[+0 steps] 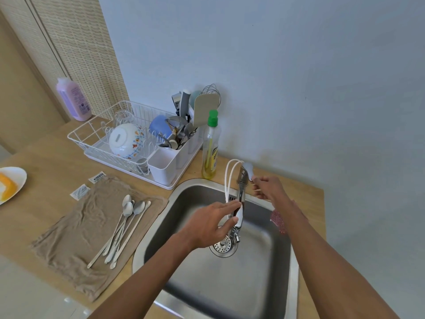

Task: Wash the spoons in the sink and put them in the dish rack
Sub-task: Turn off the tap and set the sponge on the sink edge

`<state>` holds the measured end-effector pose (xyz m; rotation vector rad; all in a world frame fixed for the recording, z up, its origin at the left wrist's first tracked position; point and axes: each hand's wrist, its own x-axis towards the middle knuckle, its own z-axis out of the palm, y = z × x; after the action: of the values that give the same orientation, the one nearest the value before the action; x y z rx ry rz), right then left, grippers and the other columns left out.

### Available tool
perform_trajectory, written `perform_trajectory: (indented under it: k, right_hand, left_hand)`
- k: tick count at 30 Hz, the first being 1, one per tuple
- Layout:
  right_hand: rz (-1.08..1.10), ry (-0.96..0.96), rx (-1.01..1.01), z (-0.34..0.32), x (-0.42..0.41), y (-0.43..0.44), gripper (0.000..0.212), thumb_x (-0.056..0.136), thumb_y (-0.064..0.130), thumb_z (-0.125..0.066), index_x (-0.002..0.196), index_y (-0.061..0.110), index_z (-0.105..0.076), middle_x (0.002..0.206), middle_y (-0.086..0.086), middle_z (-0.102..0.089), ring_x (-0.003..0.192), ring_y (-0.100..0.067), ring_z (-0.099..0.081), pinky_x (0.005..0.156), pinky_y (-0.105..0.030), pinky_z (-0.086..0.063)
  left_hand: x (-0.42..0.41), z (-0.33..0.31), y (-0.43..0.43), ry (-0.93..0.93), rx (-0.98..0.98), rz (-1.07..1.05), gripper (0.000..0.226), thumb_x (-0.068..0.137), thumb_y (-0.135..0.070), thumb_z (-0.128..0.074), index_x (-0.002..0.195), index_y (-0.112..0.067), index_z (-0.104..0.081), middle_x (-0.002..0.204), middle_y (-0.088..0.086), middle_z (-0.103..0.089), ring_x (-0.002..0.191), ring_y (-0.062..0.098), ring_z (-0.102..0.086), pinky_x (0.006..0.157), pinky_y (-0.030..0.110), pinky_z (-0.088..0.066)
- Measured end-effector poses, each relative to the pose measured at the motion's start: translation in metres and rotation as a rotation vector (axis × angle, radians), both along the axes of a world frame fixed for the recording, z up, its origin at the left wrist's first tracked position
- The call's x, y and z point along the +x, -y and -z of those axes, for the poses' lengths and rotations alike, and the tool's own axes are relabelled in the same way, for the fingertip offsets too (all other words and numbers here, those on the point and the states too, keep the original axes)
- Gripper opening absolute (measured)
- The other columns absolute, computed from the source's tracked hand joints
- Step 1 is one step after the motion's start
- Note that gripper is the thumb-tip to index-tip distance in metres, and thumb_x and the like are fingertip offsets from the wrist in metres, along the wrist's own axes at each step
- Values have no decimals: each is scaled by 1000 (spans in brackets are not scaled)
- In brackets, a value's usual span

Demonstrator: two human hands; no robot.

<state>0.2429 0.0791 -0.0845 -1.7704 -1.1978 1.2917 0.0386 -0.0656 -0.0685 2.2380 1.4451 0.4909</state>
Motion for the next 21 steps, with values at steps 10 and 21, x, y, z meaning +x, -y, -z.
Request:
perform_trajectory:
  k: [10,21]
  right_hand:
    - [-2,220,136,-3,-10,11,18,96,18,-61,96,4,-72,67,-7,-68,54,-18,-63,59,-32,-57]
    - [-329,754,155,90,2,136,22,100,24,-50,112,14,-65,101,-5,-70,92,-23,-68,77,-36,-55]
  left_hand:
    - [-1,-1,2,-26,-1,5,51,101,-50,-32,150,-35,-33,154,-16,-38,135,10,-45,105,38,-46]
    - [-34,66,32,-159,-90,-210,38,102,-34,-39,139,-28,-48,146,-6,-47,138,18,-41,114,40,-34]
